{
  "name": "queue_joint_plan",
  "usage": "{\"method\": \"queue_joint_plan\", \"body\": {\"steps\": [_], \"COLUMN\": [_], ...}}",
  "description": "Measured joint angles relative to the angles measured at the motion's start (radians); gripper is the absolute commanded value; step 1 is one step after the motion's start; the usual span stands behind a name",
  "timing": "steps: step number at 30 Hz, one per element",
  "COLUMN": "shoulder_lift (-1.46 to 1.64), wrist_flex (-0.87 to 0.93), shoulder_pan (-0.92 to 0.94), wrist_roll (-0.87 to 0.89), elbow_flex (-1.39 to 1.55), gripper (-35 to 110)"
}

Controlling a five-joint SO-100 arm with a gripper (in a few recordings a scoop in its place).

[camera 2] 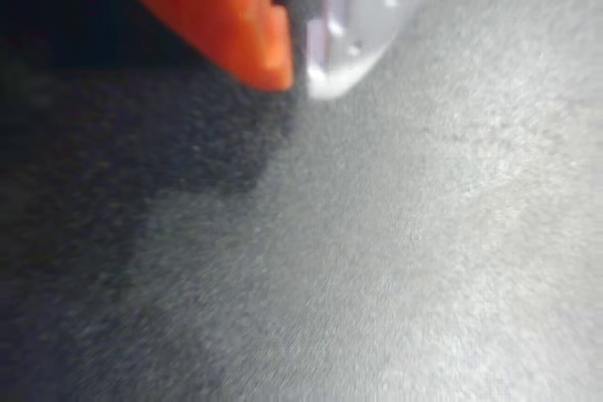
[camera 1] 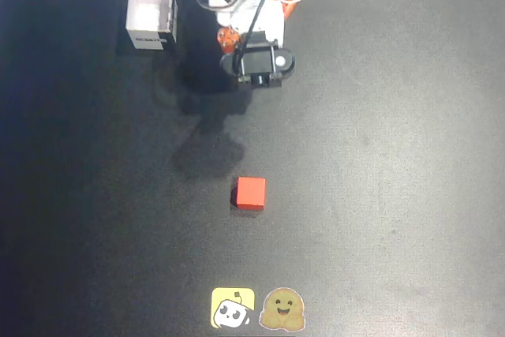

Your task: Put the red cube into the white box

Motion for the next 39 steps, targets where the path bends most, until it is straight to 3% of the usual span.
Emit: {"method": "queue_joint_plan", "body": {"steps": [22,27,39], "shoulder_lift": [-1.318,-1.436,-1.508], "wrist_flex": [-0.133,-0.150,-0.167], "shoulder_pan": [-0.032,-0.061,-0.104], "wrist_roll": [-0.021,0.003,0.038], "elbow_flex": [-0.940,-1.029,-1.060], "gripper": [0,17,27]}}
